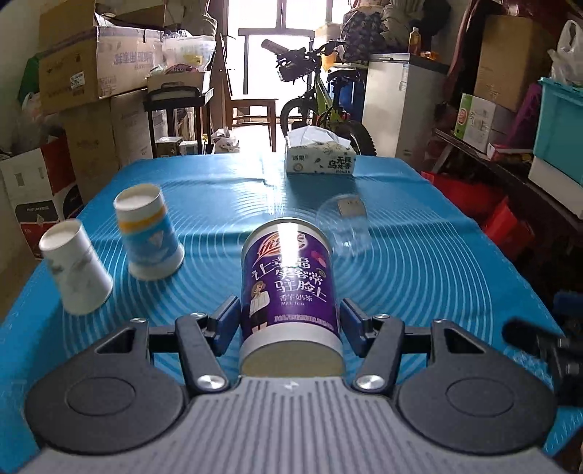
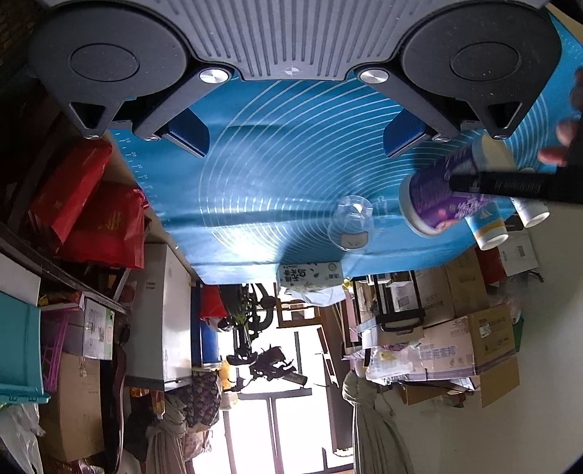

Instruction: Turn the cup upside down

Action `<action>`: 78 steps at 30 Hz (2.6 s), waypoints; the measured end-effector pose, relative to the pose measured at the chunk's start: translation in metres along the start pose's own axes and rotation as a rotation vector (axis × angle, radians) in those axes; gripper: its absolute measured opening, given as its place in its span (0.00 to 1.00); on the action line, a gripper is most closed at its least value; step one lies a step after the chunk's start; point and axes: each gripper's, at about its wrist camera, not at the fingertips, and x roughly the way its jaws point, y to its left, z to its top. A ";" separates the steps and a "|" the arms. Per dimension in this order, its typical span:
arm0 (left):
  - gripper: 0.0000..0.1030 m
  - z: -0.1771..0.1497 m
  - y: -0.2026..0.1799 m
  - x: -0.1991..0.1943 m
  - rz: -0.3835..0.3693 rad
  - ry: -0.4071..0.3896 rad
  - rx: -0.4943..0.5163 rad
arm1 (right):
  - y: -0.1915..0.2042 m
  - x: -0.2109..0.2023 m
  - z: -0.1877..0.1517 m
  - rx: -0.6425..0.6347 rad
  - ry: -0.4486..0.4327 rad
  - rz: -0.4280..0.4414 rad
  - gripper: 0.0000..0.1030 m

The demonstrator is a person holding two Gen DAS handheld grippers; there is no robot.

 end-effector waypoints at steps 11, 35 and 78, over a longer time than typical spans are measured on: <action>0.59 -0.025 0.005 -0.006 -0.014 0.041 -0.032 | 0.015 -0.013 -0.004 -0.024 0.011 -0.016 1.00; 0.86 -0.031 0.031 -0.017 -0.055 0.025 -0.098 | 0.074 0.000 0.002 -0.245 0.016 -0.027 1.00; 0.95 -0.051 0.136 -0.061 0.218 -0.053 -0.199 | 0.244 0.029 0.005 -1.777 0.030 0.062 0.98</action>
